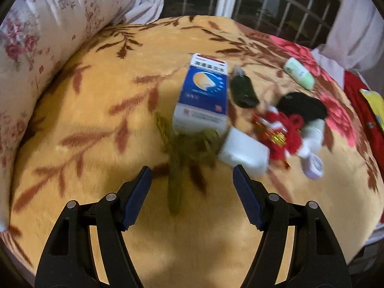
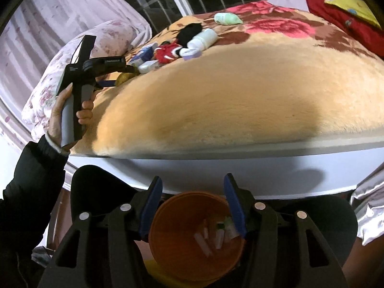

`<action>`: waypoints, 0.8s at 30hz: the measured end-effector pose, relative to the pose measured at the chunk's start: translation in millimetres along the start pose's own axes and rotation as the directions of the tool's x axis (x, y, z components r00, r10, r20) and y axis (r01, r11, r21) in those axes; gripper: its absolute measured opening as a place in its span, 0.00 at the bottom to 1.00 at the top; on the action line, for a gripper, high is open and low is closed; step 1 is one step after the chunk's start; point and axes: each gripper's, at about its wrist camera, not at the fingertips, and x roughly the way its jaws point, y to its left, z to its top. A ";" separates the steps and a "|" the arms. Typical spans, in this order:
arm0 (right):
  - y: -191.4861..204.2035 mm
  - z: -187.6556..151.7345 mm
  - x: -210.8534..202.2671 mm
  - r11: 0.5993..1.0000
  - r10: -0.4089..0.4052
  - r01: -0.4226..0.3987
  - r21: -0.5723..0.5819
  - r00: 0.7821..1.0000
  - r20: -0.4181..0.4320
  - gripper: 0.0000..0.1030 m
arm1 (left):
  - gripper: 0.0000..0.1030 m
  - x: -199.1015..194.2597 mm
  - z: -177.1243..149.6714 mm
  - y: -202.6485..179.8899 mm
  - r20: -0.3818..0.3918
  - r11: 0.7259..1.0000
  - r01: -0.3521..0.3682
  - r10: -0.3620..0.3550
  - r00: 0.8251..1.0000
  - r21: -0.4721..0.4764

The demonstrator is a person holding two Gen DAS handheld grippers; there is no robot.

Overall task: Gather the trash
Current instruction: 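Grasp the green hair clip with left tool while right tool grasps red knitted ornament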

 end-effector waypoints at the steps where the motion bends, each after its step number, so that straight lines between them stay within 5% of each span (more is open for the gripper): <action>1: -2.2 0.5 0.6 1.000 0.004 -0.004 0.006 1.000 -0.001 0.53 | 0.67 3.0 2.9 0.8 -0.001 1.000 -0.008 0.008 1.000 -0.007; 13: -5.9 0.4 10.4 0.999 0.030 -0.029 0.026 0.999 -0.037 0.53 | 0.67 41.7 25.4 12.7 -0.045 0.996 -0.052 0.049 0.998 -0.069; 16: -1.1 1.6 5.5 1.000 0.028 -0.027 0.013 0.999 -0.036 0.53 | 0.50 42.4 26.3 13.8 -0.032 0.996 -0.054 0.052 0.998 -0.068; 24: 33.3 40.3 -4.8 0.986 0.005 -0.006 -0.168 1.000 -0.005 0.54 | 0.44 6.3 0.9 25.4 0.032 0.998 0.028 -0.026 0.999 -0.058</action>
